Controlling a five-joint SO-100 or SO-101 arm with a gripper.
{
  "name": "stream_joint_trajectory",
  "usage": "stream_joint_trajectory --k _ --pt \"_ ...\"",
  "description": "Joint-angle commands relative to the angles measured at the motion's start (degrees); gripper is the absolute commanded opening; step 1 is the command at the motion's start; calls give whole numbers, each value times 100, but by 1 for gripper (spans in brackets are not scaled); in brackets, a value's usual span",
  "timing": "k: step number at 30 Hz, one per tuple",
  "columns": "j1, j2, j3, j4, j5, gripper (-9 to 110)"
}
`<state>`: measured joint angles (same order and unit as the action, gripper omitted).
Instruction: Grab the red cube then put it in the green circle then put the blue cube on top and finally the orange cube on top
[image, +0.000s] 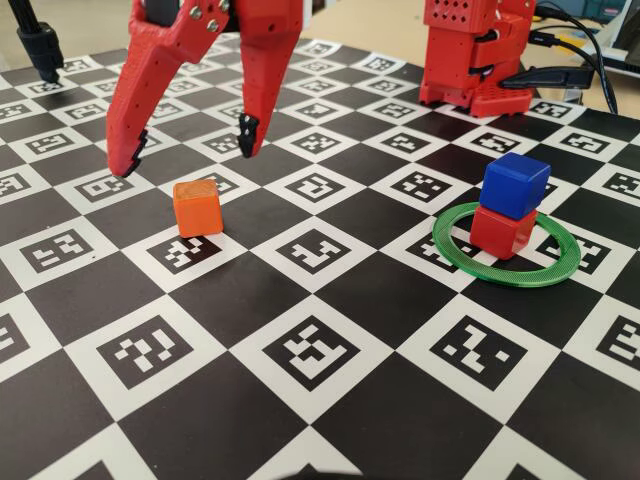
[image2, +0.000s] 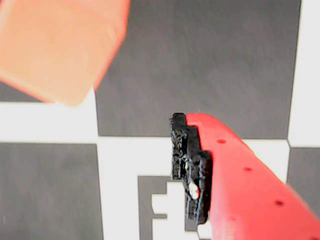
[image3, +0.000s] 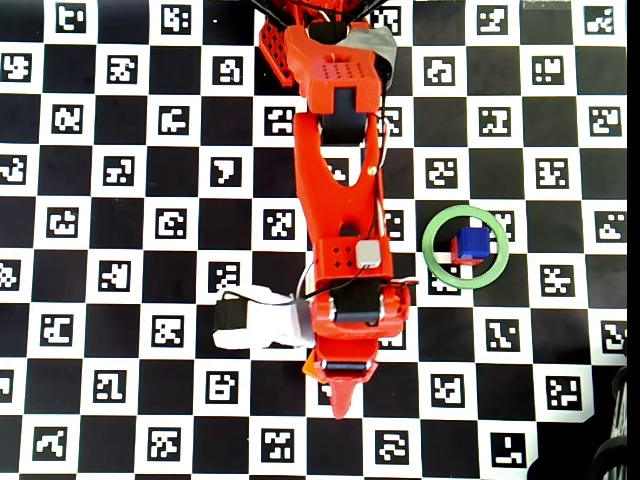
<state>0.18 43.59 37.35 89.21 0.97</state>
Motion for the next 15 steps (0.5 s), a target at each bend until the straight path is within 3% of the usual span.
stream_joint_trajectory --k 1,15 --pt "158 105 -501 -123 -97 50" --pt "229 -202 -237 -492 -62 50"
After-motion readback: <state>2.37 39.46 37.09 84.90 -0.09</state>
